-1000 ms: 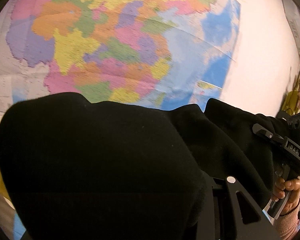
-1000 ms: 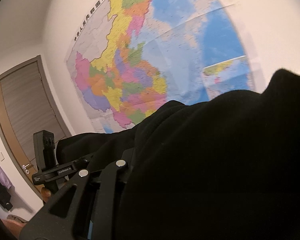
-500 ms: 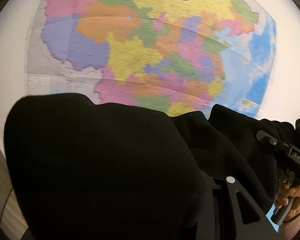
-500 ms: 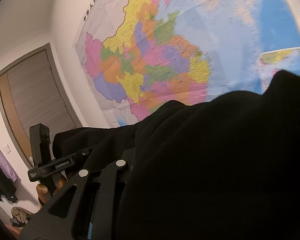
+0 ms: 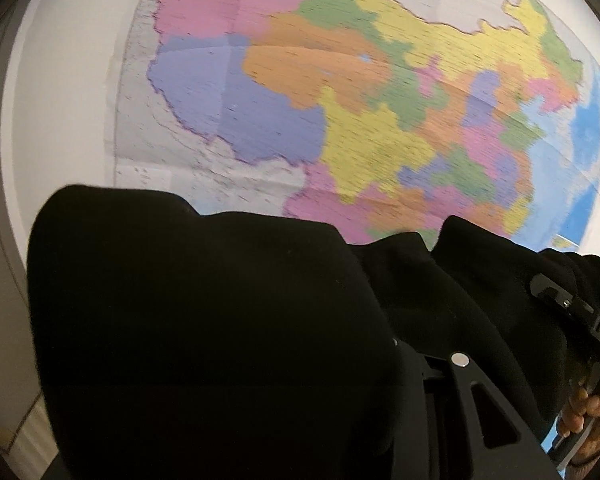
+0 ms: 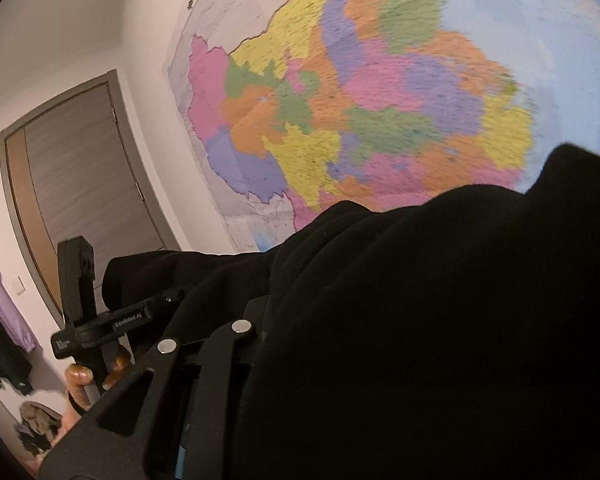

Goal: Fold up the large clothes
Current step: 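Carry the folded black garment with both grippers toward the garment stack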

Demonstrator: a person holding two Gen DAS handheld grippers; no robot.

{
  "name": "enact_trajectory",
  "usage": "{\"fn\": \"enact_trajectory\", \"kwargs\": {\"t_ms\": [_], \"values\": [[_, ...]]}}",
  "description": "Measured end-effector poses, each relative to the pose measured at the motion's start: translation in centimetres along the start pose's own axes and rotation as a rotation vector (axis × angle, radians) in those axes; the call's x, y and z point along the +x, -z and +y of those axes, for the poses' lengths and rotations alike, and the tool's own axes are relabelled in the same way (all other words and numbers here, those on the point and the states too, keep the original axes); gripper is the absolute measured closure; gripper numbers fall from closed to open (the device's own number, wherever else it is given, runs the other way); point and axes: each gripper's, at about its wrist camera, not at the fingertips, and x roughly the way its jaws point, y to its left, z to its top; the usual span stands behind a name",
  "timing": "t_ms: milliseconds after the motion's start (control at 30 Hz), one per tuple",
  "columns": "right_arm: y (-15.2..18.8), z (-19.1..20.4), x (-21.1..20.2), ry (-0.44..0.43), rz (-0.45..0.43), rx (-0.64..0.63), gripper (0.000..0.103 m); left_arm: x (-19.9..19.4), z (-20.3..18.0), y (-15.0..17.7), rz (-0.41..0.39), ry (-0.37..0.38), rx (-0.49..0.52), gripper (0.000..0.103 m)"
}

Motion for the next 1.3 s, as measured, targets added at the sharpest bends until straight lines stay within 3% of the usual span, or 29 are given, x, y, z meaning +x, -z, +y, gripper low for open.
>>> {"fn": "enact_trajectory", "kwargs": {"t_ms": [167,233,300,433,500,600,633,767,867,933,1000,1100,1200,1233,1300], "values": [[0.4,1.9,4.5,0.021,-0.037,-0.078,0.085,2.7,4.1,-2.0,-0.056,-0.111,-0.003,0.071],[2.3,2.4,7.2,0.012,0.005,-0.100,0.085,4.4,6.4,-1.2,-0.061,-0.154,-0.032,0.071],[5.2,2.2,10.3,0.001,0.102,-0.089,0.084,7.8,9.6,1.5,0.009,-0.198,-0.080,0.070],[12.2,-0.5,15.7,-0.013,0.377,0.034,0.076,15.0,14.4,8.5,0.261,-0.288,-0.156,0.071],[13.7,-1.6,15.4,-0.032,0.387,0.077,0.069,16.0,16.3,11.0,0.286,-0.258,-0.227,0.069],[13.7,-2.7,13.1,-0.106,0.397,0.135,0.052,15.0,16.9,10.8,0.260,-0.215,-0.253,0.067],[13.5,-3.3,12.0,-0.115,0.386,0.152,0.042,14.9,16.9,10.7,0.261,-0.213,-0.247,0.067],[12.9,-8.2,7.2,-0.141,0.300,0.349,0.030,15.1,16.6,10.5,0.270,-0.207,-0.230,0.066],[13.0,-11.6,7.1,-0.206,0.308,0.509,0.038,15.2,16.4,10.5,0.267,-0.201,-0.228,0.065],[12.5,-11.4,8.0,-0.217,0.329,0.483,0.068,15.3,16.1,10.1,0.267,-0.203,-0.225,0.065],[11.0,-10.5,7.6,-0.187,0.300,0.390,0.087,15.0,15.5,9.5,0.249,-0.205,-0.220,0.071],[8.1,-8.6,3.8,-0.136,0.145,0.222,0.092,14.1,15.1,7.6,0.185,-0.182,-0.211,0.074],[9.1,-8.5,0.6,-0.089,0.021,0.172,0.092,12.8,14.9,6.8,0.097,-0.103,-0.248,0.073],[10.1,-9.1,1.1,-0.073,0.054,0.179,0.091,13.1,14.6,7.2,0.099,-0.113,-0.238,0.072],[13.6,-10.5,2.8,-0.029,0.234,0.223,0.086,14.9,14.7,8.7,0.170,-0.179,-0.213,0.069]]}}
